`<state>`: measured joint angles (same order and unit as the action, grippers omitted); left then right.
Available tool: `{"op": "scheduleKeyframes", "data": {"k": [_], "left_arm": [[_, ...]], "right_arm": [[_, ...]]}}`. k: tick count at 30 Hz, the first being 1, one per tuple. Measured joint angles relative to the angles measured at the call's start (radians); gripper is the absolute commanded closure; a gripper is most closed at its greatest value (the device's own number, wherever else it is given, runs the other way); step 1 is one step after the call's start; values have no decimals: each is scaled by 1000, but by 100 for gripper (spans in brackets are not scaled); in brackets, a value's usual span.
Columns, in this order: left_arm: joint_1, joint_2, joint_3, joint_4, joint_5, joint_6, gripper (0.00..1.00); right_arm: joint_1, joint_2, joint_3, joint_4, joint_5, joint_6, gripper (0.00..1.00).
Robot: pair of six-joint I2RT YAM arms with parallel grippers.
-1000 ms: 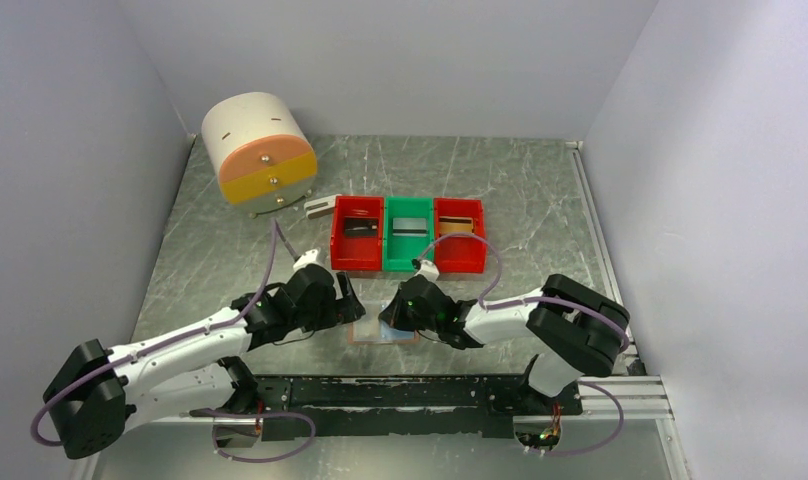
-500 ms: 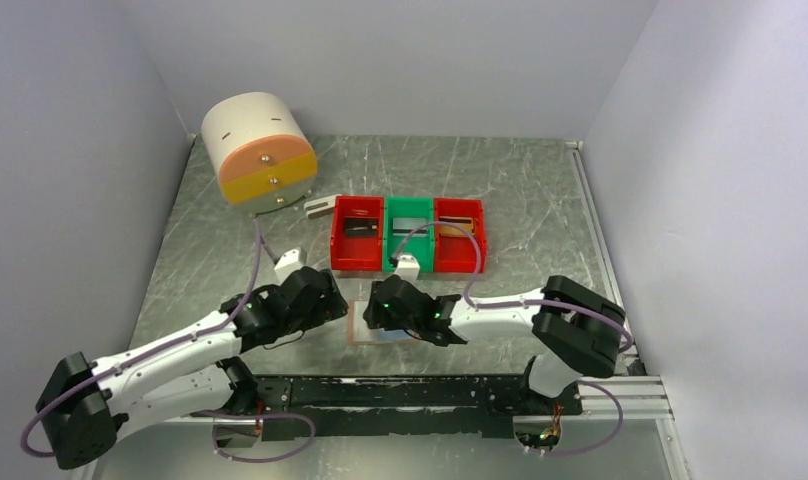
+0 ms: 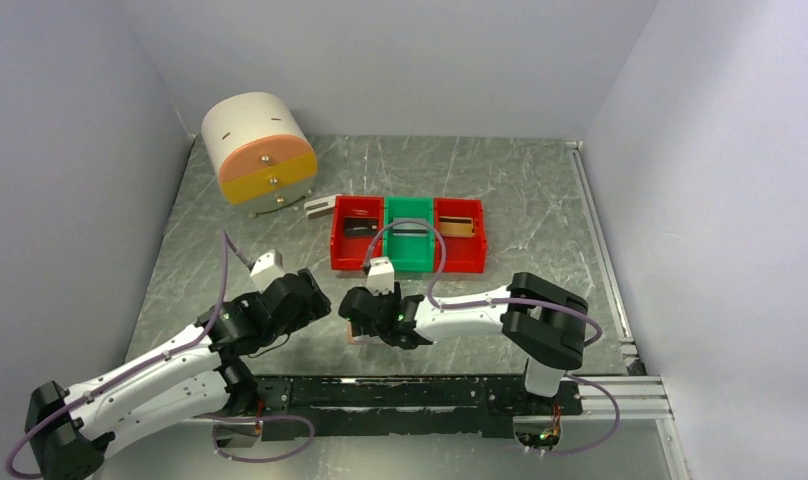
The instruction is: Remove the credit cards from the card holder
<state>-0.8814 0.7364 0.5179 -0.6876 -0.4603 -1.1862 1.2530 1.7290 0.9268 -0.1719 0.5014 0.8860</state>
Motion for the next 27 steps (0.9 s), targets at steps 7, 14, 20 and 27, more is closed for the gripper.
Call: {"op": "scheduleKeyframes", "data": {"k": [7, 14, 20, 27], "left_arm": [[0, 20, -1, -10, -3, -4, 1], [0, 34, -6, -9, -2, -4, 1], [0, 42, -8, -8, 1, -4, 1], [0, 43, -11, 7, 14, -2, 2]], "right_arm": [[34, 53, 63, -73, 73, 3, 34], [47, 82, 102, -122, 117, 26, 44], [47, 82, 103, -123, 120, 36, 46], [23, 34, 24, -24, 77, 41, 51]]}}
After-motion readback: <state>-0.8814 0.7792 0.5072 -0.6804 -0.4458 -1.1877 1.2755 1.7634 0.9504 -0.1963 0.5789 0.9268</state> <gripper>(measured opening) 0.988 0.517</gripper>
